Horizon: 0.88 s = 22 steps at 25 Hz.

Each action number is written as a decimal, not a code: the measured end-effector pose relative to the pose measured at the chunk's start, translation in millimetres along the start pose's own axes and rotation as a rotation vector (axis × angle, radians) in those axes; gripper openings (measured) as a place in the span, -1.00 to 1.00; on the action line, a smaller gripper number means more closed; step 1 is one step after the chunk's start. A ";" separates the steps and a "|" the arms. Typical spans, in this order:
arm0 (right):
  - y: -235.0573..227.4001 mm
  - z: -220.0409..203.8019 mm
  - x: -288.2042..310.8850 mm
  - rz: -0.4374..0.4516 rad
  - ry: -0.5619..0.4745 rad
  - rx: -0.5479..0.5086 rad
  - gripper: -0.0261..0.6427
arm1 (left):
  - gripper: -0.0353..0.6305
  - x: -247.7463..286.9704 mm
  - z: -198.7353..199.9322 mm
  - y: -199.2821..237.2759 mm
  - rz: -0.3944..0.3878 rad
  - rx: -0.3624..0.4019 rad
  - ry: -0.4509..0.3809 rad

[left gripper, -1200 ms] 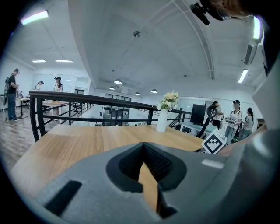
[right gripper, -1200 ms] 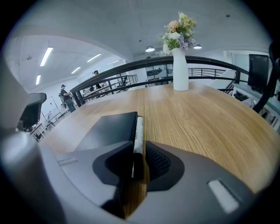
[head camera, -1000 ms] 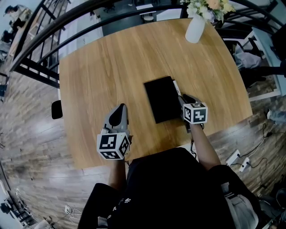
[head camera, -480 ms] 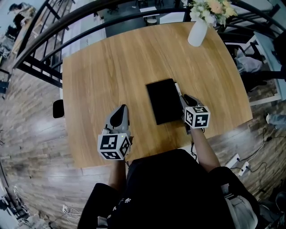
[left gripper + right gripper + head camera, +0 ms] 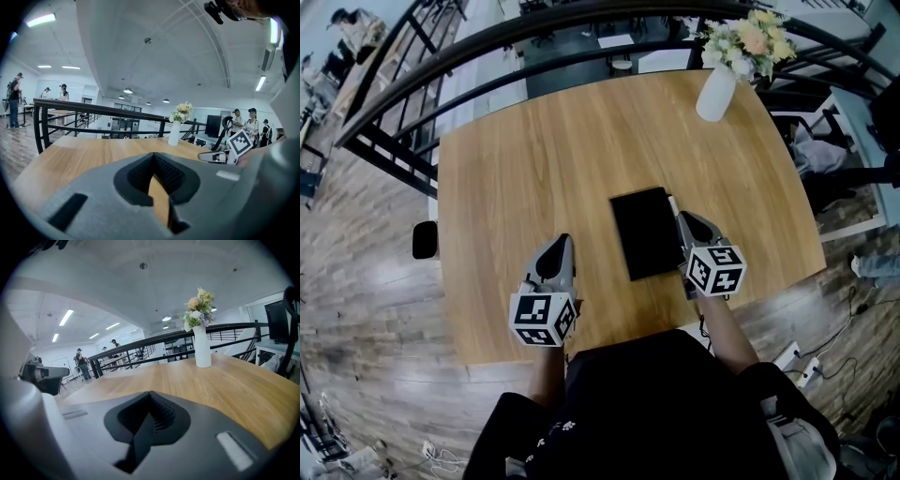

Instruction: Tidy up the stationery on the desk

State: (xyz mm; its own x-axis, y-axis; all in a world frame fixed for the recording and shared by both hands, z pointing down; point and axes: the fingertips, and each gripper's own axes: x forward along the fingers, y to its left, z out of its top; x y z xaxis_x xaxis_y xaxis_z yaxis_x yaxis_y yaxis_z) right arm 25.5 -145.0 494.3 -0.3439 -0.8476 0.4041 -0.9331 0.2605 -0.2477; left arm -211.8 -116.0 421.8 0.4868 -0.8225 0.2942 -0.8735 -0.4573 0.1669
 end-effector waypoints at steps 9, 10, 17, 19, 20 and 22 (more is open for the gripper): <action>47.6 33.3 -11.8 0.120 -0.078 -0.010 -0.90 | -0.91 -4.0 3.6 -1.8 -0.022 0.004 -0.011; 52.7 36.9 -12.7 0.132 -0.085 -0.014 -0.90 | -0.91 -4.2 4.4 -2.2 -0.026 0.004 -0.013; 80.6 56.4 -15.2 0.189 -0.119 -0.053 -0.90 | -0.91 -7.7 7.7 -0.1 -0.039 0.017 -0.020; 84.5 60.1 -14.7 0.197 -0.124 -0.057 -0.90 | -0.91 -6.8 7.9 0.9 -0.042 0.016 -0.017; 86.3 61.6 -14.3 0.200 -0.126 -0.059 -0.90 | -0.91 -6.6 8.6 1.5 -0.044 0.016 -0.018; 89.8 63.8 -14.0 0.202 -0.128 -0.064 -0.90 | -0.91 -7.1 9.9 3.0 -0.048 0.016 -0.021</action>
State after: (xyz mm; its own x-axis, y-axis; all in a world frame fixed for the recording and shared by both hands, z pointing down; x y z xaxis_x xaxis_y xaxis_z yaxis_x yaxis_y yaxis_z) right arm -46.9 -139.2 410.2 -0.5120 -0.8260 0.2357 -0.8528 0.4560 -0.2544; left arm -217.9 -114.9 410.9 0.5284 -0.8060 0.2667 -0.8490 -0.5017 0.1657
